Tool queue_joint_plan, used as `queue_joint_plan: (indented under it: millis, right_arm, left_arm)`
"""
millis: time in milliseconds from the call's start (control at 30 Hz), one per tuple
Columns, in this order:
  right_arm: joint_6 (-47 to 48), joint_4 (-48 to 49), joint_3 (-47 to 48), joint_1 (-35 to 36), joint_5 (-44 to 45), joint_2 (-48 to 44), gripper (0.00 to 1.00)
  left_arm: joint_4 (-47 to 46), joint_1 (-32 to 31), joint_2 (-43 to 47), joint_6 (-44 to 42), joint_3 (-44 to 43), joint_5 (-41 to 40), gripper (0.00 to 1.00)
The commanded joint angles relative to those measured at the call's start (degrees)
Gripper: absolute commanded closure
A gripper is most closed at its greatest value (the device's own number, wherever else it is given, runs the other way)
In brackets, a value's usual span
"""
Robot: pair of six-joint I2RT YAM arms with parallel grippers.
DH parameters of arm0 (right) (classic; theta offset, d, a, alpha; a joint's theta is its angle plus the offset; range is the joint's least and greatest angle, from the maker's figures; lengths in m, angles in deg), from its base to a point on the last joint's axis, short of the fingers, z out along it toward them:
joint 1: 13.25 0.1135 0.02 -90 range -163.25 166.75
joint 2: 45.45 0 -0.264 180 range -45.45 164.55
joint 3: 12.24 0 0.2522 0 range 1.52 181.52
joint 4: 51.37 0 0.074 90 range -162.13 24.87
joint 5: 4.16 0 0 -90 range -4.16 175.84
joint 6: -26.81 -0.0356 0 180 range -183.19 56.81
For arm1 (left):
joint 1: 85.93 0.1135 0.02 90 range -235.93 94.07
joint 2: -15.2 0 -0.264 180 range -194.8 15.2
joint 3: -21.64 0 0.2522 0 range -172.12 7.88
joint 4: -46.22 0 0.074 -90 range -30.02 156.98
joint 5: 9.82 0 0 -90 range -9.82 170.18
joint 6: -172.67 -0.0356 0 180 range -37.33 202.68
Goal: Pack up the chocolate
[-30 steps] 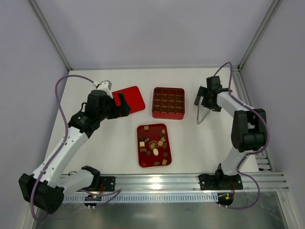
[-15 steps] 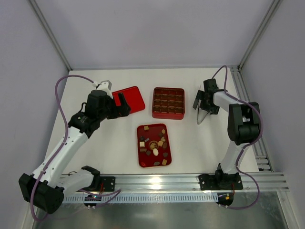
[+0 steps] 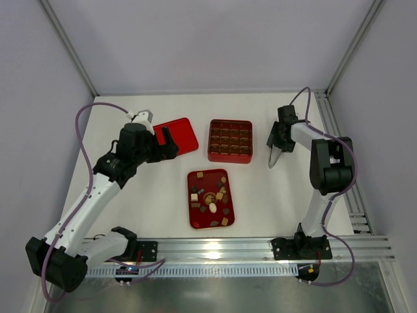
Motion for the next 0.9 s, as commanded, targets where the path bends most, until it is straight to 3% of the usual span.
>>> queue_joint_plan:
  millis: [0, 67, 867]
  right_arm:
    - [-0.6, 0.43, 1.34, -0.01, 0.3, 0.92, 0.38]
    - [-0.51, 0.08, 0.9, 0.08, 0.39, -0.21, 0.44]
    - [0.46, -8.45, -8.06, 6.93, -0.76, -33.26, 0.47]
  left_arm:
    - [-1.54, -0.07, 0.35, -0.78, 0.3, -0.57, 0.0]
    - [-1.54, -0.07, 0.26, -0.78, 0.3, -0.66, 0.0]
    - [-1.27, -0.07, 0.61, -1.04, 0.03, -0.74, 0.0]
